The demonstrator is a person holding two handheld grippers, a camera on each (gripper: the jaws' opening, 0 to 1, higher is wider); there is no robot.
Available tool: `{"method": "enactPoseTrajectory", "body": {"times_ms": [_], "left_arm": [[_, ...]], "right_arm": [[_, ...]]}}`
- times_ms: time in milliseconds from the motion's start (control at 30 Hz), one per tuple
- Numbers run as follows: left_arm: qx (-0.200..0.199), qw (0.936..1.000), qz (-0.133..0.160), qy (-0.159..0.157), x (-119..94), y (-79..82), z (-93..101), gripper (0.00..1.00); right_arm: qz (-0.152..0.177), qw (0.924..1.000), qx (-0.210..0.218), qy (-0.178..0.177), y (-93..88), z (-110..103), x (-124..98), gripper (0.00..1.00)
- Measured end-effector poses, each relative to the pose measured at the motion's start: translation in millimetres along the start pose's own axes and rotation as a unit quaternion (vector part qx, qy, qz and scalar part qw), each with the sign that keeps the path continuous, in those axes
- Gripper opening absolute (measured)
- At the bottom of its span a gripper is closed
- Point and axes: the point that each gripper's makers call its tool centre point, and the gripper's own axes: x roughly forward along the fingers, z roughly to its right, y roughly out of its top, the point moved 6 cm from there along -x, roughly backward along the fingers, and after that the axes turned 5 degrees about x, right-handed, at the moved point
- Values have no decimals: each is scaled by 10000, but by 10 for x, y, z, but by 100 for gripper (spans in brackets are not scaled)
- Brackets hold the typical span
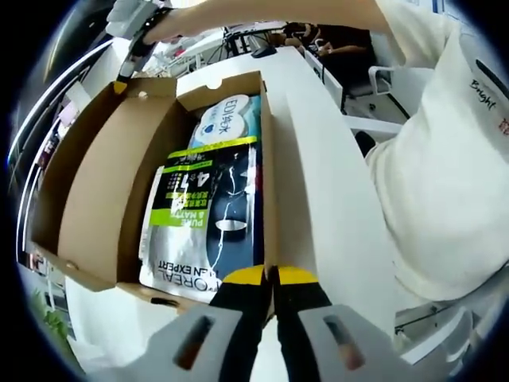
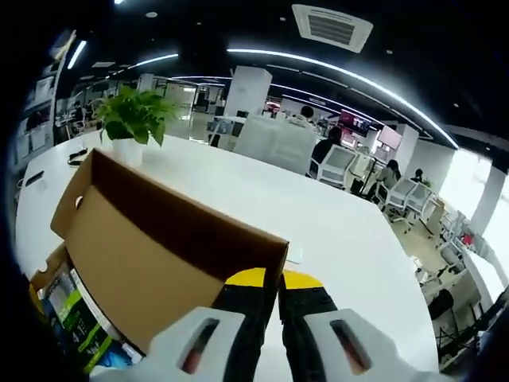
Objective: Operate the shoe box by opening the lid, removing the specified soft item, and placing it in the target area until the item is outside and the box remains undamaged.
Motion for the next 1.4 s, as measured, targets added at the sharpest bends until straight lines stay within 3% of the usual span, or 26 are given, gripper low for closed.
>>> {"method": "enactPoseTrajectory", "body": {"times_ms": [567,733,1400], "left_arm": [[24,10000,29,34,13,-42,-49,3],[-14,10000,41,12,12,-41,-51,2],[30,10000,57,-5,14,-33,-30,2]], "right_arm": [[-355,9989,309,54,-87,-19,166,2],[-440,9961,760,99,-117,-8,214,1],[-601,9935,969,53,-280,-5,421,1]]}}
